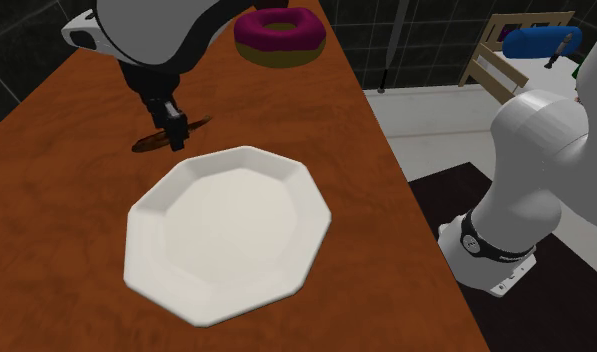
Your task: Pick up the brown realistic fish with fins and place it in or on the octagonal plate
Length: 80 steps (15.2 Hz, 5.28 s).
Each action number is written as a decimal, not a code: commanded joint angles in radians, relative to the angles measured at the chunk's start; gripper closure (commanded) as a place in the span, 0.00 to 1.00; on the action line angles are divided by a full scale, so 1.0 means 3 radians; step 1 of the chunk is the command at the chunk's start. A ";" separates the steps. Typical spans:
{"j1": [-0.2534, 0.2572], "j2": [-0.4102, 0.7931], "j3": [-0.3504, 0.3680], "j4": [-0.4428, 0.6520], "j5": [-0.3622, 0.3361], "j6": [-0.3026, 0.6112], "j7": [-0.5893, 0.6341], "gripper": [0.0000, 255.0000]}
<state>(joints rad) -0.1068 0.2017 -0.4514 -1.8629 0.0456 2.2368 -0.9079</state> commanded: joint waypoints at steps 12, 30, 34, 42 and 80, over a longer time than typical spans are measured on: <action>0.0004 -0.0039 -0.0007 0.0081 -0.0026 -0.0119 0.0012 1.00; 0.0220 -0.0583 0.0075 0.0055 -0.0361 -0.0599 0.0409 1.00; 0.0365 -0.0961 0.0232 -0.0339 -0.0586 -0.0584 0.0792 1.00; 0.0571 -0.1558 0.0647 -0.0922 -0.0832 -0.0667 0.1518 1.00; 0.0592 -0.1678 0.0755 -0.1272 -0.0878 -0.0463 0.1711 0.00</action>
<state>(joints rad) 0.0707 -0.3008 -0.2252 -2.2447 -0.2179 2.0990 -0.3945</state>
